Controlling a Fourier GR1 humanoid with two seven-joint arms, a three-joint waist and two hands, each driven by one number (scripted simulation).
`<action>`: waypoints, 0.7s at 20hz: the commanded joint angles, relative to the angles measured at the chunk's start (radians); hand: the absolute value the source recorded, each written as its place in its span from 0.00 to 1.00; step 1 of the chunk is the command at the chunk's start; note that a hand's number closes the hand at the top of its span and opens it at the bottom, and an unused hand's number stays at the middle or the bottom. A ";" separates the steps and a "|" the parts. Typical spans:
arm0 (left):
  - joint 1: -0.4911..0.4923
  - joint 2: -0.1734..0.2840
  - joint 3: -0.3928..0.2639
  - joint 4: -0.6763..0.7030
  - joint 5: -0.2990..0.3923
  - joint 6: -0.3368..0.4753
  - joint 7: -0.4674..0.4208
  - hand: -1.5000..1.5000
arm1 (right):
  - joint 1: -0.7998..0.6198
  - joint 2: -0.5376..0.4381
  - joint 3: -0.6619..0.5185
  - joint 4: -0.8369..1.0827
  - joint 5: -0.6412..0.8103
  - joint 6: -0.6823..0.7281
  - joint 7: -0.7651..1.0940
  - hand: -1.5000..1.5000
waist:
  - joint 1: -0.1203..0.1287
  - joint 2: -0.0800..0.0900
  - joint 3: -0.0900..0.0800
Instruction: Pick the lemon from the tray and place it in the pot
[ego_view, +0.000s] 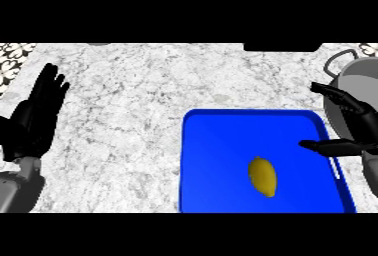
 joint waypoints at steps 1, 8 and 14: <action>-0.012 -0.037 -0.010 0.030 -0.058 0.030 -0.008 0.50 | -0.011 -0.054 0.022 -0.075 0.030 0.091 0.034 0.00 | -0.015 -0.005 -0.002; -0.005 -0.046 0.007 0.057 -0.043 0.007 -0.037 0.50 | -0.035 -0.218 0.172 -0.272 0.145 0.243 0.297 0.00 | -0.029 -0.010 -0.005; 0.029 -0.044 0.001 0.000 -0.048 0.003 -0.012 0.50 | -0.064 -0.235 0.310 -0.446 0.270 0.300 0.542 0.00 | -0.013 -0.011 -0.004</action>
